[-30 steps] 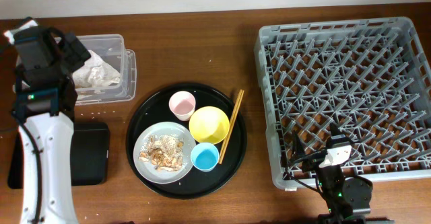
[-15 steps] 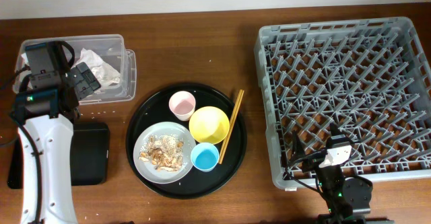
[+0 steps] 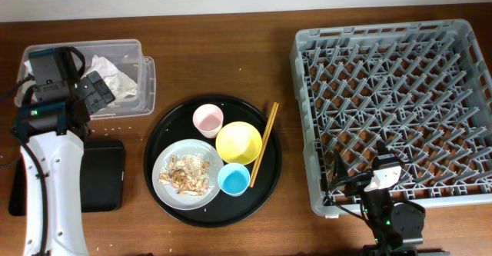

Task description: Sort waste into correct bins and load items into the dishwasher rack

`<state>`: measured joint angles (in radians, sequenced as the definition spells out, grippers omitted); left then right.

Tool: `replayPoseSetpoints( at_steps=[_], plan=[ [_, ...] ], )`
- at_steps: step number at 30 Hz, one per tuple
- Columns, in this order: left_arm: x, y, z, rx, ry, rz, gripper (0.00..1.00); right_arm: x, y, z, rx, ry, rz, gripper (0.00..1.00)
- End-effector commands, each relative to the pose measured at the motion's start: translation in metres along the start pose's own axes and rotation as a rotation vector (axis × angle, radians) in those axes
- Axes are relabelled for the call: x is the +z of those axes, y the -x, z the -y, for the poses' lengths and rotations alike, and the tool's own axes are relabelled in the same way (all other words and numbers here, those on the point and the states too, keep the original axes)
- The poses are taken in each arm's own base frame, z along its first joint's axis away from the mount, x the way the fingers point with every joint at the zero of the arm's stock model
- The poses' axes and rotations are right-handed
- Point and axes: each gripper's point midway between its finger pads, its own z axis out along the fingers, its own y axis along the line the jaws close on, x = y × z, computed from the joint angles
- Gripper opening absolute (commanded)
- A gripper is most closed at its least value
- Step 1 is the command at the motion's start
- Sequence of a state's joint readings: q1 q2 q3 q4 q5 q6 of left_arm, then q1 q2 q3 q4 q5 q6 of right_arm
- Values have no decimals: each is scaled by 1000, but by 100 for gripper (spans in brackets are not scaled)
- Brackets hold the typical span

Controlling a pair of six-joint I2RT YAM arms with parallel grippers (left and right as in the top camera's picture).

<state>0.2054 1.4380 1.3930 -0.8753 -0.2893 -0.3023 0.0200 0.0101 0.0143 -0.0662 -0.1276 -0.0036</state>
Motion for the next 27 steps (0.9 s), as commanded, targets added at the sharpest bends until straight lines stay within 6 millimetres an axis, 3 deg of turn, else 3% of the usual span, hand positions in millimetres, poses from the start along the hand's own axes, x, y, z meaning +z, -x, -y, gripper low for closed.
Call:
replayPoseSetpoints(
  at_steps=[1,15,17,19,21,27],
  plan=[
    [0,2,-5,-1,18,5,99,0,-3,3,5,-12,-3,99],
    [0,2,-5,-1,18,5,99,0,2,2,4,-11,17,99],
    [0,2,-5,-1,18,5,99,-2,25,-11,37,67,108,99],
    [0,2,-5,0,18,5,99,-11,54,-40,117,252,214,99],
    [0,2,-5,-1,18,5,99,-27,68,-73,191,473,239,99],
    [0,2,-5,-1,18,5,99,-46,92,-89,298,614,293,99]
  ],
)
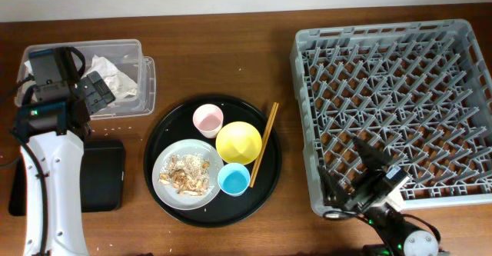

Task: Sort waste into correct bins and load items into the dishwasher rack
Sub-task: 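Swing the right gripper over the tray toward the blue cup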

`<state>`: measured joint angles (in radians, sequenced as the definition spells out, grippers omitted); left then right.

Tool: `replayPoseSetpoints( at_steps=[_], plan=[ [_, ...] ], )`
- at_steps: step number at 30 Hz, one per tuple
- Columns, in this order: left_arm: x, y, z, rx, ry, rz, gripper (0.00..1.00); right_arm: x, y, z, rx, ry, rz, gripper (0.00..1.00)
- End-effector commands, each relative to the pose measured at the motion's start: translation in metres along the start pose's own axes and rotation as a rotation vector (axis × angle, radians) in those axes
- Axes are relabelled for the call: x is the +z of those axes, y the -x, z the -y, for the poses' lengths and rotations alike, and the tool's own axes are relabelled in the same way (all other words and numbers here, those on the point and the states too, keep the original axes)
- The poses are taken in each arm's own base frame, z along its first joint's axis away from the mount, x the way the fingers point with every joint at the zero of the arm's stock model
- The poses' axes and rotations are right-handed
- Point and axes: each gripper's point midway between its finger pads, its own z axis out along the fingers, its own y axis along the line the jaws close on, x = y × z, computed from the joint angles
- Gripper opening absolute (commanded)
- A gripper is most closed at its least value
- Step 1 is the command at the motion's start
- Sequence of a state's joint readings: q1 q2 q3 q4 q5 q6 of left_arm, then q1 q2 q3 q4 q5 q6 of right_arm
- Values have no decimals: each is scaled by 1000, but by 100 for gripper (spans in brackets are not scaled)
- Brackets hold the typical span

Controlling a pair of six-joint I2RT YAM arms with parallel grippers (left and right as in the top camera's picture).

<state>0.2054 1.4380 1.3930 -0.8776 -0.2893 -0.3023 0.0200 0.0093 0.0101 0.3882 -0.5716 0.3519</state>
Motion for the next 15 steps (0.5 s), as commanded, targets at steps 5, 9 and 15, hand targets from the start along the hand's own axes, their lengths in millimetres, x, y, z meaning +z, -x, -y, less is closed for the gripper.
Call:
replayPoseSetpoints(
  at_steps=[5,9,15],
  plan=[
    [0,3,-5,-1,17,7,99,-2,5,-21,251,114,-5,99],
    [0,3,-5,-1,17,7,99,-4,31,-28,314,148,89,99],
    [0,3,-5,-1,17,7,99,-6,42,-25,481,143,132,99]
  ],
)
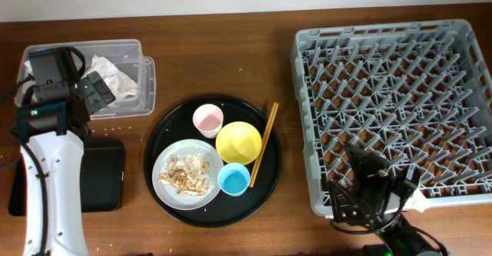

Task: Sort waste into correct bins and load items into the dishwasher rack
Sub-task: 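Swing the right gripper over the tray toward the blue cup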

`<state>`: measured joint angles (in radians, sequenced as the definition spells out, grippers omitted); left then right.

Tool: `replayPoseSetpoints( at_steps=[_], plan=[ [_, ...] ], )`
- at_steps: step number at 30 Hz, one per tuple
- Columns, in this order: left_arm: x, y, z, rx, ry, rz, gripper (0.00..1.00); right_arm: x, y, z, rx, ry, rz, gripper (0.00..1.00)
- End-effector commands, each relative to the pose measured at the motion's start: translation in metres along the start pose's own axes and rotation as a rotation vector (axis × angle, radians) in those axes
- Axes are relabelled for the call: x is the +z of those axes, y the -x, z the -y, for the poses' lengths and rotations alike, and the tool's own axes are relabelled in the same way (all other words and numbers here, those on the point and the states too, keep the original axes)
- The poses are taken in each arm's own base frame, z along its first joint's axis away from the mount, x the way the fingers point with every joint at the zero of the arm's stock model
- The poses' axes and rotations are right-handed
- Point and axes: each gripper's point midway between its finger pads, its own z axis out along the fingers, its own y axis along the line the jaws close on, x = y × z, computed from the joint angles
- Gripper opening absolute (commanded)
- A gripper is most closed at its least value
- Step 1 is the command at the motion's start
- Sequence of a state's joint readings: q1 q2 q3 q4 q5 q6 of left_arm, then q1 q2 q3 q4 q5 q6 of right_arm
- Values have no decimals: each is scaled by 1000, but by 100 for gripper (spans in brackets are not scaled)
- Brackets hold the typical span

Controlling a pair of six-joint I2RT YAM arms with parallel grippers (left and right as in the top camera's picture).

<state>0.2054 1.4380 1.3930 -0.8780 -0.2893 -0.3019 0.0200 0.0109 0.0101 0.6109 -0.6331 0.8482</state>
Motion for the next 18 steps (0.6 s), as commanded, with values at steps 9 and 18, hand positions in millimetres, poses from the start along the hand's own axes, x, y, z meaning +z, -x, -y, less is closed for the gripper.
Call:
replayPoseSetpoints(
  at_steps=[9,18],
  plan=[
    [0,3,-4,-2,17,7,99,12,47,-6,111,-63,103,99],
    [0,3,-4,-2,17,7,99,99,41,6,263,-136,-425,98]
  ],
)
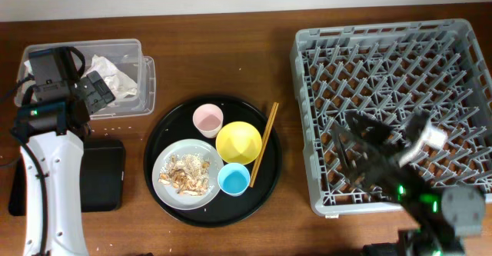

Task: Sort waste into correct bins and load items into the dishwasher rack
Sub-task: 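Swing the right gripper over the tray toward the blue cup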

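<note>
A round black tray (165,137) carries a pink cup (207,120), a yellow bowl (238,142), a blue cup (233,179), a grey plate (165,160) of food scraps and wooden chopsticks (264,144) along its right rim. The grey dishwasher rack (392,71) fills the right side and holds nothing. My right gripper (350,152) hovers over the rack's front left part, pointing left, open and holding nothing. My left gripper (98,92) is at the left edge of the clear bin (131,52), fingers apart, beside the crumpled paper (115,75) lying in that bin.
A black bin (104,175) sits at the left, in front of the clear one and partly under my left arm. Small crumbs dot the table near the clear bin. The rack's front wall stands between my right arm and the tray.
My right arm has come up from the table's front edge. Its gripper now hangs larger and higher over the rack's front left corner. Left arm, tray and bins are unchanged.
At first my right arm sat low at the front edge below the rack. Then its open fingers showed at the rack's front left corner, twice in slightly different poses. Now it hovers over the rack. The left gripper stayed at the clear bin throughout.
</note>
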`<state>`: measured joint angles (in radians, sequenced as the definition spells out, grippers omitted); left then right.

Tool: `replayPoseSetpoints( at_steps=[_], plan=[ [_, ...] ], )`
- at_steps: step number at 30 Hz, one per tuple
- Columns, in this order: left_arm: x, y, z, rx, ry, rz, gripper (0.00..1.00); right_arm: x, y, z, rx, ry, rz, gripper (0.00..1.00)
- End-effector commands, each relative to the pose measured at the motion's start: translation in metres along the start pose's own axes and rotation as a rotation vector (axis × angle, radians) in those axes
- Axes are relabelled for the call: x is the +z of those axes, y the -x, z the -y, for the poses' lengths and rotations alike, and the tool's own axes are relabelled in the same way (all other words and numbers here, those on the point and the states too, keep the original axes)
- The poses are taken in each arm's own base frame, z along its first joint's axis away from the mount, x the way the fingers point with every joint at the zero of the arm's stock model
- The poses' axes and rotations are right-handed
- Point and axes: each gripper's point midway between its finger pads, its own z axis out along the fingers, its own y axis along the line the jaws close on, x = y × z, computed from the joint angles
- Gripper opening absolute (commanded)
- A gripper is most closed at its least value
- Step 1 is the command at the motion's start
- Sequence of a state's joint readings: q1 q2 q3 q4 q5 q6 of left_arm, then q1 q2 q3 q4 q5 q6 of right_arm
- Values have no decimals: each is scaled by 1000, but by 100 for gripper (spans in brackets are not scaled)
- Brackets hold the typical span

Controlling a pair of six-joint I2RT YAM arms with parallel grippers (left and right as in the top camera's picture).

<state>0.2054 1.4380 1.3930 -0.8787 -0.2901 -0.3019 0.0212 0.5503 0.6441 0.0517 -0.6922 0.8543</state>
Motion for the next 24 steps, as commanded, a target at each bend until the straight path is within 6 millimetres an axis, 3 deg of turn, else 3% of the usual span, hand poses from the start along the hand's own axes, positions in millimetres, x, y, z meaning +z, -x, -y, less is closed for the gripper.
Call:
replayPoseSetpoints(
  at_steps=[1,4,7,10,13,18,22,24],
  plan=[
    [0,3,-4,-2,16,8,99,32,-7,-12,-44,64,-205,98],
    [0,3,-4,-2,16,8,99,61,-31,-3,-33,-6,-349,98],
    [0,3,-4,-2,16,8,99,90,-79,12,-106,-221,-497,99],
    [0,3,-4,-2,16,8,99,109,-116,-10,-236,-302,-534,98],
    [0,3,-4,-2,16,8,99,112,-145,-25,-297,-363,-577,99],
    [0,3,-4,-2,16,8,99,110,-205,-12,-212,-463,-755,99],
    [0,3,-4,-2,16,8,99,113,-225,-14,-175,-426,-822,98],
    [0,3,-4,-2,16,8,99,110,-236,-27,-81,-380,-876,99]
  ],
)
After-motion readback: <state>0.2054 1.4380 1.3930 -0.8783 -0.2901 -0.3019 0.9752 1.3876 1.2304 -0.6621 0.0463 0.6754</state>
